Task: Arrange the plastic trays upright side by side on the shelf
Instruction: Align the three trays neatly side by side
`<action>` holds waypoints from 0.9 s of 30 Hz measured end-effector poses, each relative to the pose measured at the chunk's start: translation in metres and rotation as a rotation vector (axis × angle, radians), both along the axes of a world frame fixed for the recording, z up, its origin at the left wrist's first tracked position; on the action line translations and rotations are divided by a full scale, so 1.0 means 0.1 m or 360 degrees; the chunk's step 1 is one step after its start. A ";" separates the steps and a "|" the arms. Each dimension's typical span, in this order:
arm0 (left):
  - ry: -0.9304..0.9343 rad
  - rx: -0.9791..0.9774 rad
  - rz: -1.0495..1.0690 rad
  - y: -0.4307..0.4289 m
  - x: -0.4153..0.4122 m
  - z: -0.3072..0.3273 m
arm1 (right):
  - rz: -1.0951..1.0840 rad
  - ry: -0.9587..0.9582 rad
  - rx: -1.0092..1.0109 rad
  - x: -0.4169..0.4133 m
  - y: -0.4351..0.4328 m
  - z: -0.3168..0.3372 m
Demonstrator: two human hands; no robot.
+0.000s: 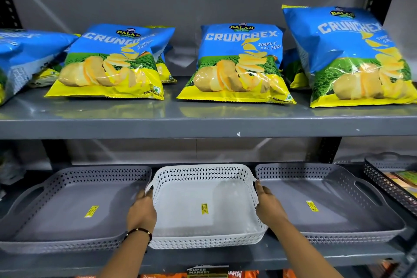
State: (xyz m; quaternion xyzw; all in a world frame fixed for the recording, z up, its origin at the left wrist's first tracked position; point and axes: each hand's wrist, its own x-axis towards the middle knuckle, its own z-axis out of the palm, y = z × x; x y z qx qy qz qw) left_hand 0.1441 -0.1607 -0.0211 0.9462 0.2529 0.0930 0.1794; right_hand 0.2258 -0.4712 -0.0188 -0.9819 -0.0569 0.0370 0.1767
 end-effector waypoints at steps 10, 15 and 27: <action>0.0047 -0.0018 -0.0007 0.00 -0.02 0.03 | -0.0006 -0.0005 -0.0062 0.00 0.01 -0.01; 0.0045 -0.0050 0.0000 -0.01 -0.04 0.01 | -0.0034 0.0002 -0.0046 -0.02 0.02 0.00; -0.0008 -0.0081 -0.0046 -0.01 -0.13 0.02 | -0.0038 0.0019 -0.0045 -0.11 0.01 0.00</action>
